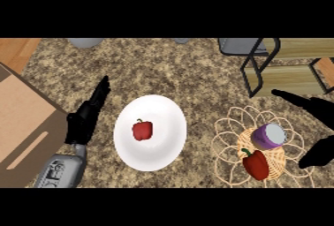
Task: Pick the can from the placemat and place it in the tiered shelf
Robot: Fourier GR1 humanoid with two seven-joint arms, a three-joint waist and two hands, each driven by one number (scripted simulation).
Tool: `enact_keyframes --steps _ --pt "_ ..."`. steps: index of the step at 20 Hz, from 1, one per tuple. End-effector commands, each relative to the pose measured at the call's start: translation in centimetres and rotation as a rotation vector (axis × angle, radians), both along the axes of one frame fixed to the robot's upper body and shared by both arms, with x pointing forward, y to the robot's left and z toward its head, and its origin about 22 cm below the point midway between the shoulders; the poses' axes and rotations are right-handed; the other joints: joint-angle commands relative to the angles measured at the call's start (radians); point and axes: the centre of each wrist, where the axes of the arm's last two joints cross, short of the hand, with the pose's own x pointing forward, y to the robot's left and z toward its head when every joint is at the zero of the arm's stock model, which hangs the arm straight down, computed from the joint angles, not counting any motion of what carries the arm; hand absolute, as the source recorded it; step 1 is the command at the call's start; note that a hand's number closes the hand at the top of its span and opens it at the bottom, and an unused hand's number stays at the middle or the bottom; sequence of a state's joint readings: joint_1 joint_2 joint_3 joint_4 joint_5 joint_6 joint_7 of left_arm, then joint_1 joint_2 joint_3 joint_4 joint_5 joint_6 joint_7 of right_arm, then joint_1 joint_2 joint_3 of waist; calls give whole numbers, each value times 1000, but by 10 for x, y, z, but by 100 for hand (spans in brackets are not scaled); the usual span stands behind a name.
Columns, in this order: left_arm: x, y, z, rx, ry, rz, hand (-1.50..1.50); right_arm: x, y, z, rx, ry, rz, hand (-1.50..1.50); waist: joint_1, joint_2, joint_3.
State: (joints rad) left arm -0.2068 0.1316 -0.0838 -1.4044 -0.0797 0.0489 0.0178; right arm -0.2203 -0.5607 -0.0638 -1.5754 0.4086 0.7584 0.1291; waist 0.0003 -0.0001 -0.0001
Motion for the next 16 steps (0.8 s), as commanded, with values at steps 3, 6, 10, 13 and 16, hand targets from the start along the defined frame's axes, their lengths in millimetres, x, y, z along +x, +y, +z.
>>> enact_keyframes --steps 3,6,10,13,16 --pt "-4 0 6 2 -11 2 0 0 2 -12 -49 9 2 -150 1 0 0" --pt "-15 -4 4 -5 -1 11 0 6 12 -29 -32 11 5 -150 3 0 0" --pt "-10 -6 -17 11 -3 4 0 16 12 -33 -70 12 -7 -150 2 1 0" --pt "-8 1 3 -15 22 -5 0 -1 25 -51 -58 12 3 -150 0 0 0" --pt "-6 -2 -8 -4 0 10 0 12 -11 -43 -50 11 -12 -150 1 1 0"
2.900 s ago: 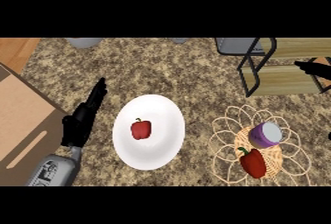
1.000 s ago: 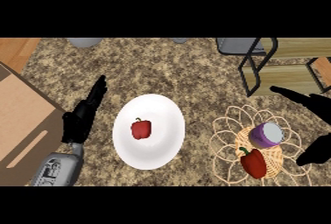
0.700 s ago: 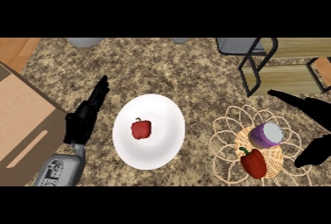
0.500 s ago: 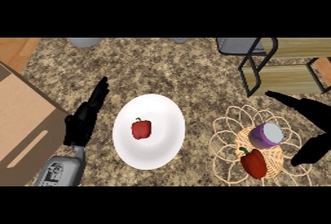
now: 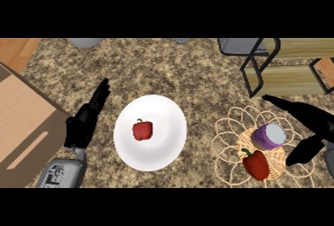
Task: Pick the can from the placemat and place it in the tiered shelf
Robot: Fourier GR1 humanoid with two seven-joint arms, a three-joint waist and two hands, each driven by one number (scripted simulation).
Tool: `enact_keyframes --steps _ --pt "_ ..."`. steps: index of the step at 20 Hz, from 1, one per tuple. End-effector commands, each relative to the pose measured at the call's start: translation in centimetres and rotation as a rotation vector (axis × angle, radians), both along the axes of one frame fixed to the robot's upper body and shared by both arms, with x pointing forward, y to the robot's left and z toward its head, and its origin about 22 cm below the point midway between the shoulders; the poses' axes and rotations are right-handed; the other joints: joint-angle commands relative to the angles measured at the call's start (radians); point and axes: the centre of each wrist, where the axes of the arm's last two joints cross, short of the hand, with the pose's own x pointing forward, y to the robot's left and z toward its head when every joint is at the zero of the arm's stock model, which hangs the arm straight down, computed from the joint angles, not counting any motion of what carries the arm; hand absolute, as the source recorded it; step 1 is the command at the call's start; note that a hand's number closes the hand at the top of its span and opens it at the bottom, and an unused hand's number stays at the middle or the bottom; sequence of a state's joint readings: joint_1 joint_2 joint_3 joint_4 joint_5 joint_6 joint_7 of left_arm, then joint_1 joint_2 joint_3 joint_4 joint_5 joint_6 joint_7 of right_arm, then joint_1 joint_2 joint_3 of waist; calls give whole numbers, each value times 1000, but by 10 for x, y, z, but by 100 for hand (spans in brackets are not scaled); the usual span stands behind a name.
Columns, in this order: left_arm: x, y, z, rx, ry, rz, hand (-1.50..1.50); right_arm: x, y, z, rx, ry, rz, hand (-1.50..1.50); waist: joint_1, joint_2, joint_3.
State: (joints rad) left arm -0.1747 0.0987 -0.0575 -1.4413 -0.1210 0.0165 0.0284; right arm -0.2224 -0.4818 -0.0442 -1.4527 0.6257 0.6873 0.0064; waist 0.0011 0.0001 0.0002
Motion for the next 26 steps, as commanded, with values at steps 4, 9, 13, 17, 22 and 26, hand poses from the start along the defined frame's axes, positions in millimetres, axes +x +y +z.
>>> enact_keyframes --steps 4,9,13,17,22,26 --pt "-15 3 5 16 -7 12 0 18 4 -13 4 18 -12 -150 4 0 0" --pt "14 4 4 1 4 1 0 3 15 -25 13 32 8 -150 -2 0 0" --pt "-7 -1 -2 -6 -3 -6 0 -11 4 -38 -6 52 32 -150 -1 -1 0" --pt "6 -7 -3 6 5 -2 0 -3 2 -42 -48 63 80 150 -1 0 0" --pt "7 1 -6 -4 -6 1 0 -5 -4 -54 -102 -19 147 150 0 1 0" --pt "-6 -1 -14 6 -6 8 0 -10 1 -52 -67 -57 135 150 -1 0 0"
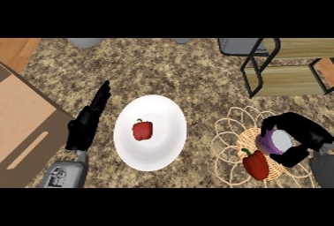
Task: Pick the can from the placemat and place it in the tiered shelf
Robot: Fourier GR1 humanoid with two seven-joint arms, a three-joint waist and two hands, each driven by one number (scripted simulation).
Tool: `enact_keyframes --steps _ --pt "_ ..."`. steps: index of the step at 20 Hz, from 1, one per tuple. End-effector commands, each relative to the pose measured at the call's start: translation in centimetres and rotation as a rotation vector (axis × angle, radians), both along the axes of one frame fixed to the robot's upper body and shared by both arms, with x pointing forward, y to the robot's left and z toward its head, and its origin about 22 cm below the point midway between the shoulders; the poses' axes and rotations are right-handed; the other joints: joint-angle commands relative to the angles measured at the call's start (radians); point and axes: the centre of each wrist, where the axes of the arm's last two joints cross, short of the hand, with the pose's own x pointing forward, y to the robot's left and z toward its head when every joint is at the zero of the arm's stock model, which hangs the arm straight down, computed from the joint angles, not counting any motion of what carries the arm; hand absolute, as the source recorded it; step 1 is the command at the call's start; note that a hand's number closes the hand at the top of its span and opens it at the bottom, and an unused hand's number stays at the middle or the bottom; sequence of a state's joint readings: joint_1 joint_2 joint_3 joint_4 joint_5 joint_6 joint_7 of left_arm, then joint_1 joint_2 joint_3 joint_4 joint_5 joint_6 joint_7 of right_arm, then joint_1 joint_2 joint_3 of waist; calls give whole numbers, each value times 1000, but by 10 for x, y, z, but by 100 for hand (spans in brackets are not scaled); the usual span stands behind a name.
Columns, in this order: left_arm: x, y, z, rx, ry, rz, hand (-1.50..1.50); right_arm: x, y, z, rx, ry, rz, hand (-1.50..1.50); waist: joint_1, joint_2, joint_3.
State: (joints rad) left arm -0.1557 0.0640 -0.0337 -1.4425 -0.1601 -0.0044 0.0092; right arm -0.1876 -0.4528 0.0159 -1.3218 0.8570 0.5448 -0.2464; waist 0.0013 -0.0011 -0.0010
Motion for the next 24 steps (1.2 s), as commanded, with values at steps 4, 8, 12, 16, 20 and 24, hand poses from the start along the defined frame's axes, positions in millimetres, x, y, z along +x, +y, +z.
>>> enact_keyframes --steps 4,8,12,16,20,24 --pt "-4 9 8 -2 5 6 0 -19 60 -2 -5 -114 -244 150 -9 -5 0" --pt "1 11 -2 -2 16 9 0 -50 123 -16 15 -170 -366 150 -15 -3 0" --pt "12 0 20 13 0 10 0 -61 157 -5 97 -215 -374 150 -6 -1 1" --pt "-3 15 -3 7 5 15 0 -76 138 36 382 -327 -442 150 -19 -4 1" --pt "10 8 17 12 -7 -9 0 -99 136 65 450 -443 -465 150 -14 -3 1" --pt "11 2 0 3 8 1 0 -96 133 114 500 -558 -510 150 -8 1 1"
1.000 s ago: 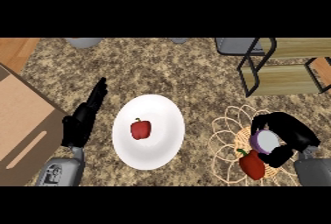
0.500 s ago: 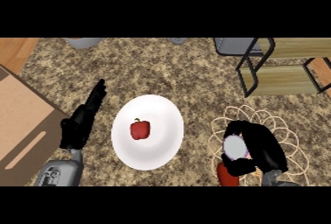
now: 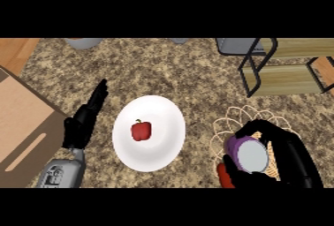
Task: Pick the can from the placemat and place it in the tiered shelf
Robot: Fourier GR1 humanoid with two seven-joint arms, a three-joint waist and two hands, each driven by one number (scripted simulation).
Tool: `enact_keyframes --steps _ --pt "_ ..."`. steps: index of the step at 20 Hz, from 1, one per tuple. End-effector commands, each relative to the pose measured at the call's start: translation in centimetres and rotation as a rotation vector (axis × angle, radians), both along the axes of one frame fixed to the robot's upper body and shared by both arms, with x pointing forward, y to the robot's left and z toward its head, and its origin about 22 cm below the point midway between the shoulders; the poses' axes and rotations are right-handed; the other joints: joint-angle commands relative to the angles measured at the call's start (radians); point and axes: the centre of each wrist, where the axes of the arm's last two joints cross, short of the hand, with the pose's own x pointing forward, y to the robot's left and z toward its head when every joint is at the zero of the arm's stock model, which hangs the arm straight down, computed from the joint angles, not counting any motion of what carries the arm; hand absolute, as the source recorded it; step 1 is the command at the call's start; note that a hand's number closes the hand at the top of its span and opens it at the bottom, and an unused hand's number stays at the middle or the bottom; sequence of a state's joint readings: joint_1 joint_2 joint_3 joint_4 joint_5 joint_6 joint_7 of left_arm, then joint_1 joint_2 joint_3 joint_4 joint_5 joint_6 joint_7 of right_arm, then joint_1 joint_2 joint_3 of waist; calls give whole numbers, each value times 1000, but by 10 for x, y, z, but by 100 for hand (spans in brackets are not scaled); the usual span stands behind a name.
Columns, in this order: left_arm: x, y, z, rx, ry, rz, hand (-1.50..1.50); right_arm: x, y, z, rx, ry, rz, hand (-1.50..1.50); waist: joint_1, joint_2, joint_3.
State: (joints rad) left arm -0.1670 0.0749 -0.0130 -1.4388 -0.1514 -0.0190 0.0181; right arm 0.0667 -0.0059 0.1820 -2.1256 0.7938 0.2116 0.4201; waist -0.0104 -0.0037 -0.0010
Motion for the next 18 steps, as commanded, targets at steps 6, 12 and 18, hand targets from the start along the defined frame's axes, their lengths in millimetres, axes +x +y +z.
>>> enact_keyframes --steps 6,12,18 --pt "7 -5 12 -2 -2 2 0 -24 -17 79 -53 -186 -207 150 7 2 1" --pt "-21 4 -2 -12 -2 -12 0 -1 -28 106 -31 -284 -343 150 19 2 0" --pt "9 -18 -1 2 0 -10 0 21 -57 142 -113 -352 -408 150 8 4 1"
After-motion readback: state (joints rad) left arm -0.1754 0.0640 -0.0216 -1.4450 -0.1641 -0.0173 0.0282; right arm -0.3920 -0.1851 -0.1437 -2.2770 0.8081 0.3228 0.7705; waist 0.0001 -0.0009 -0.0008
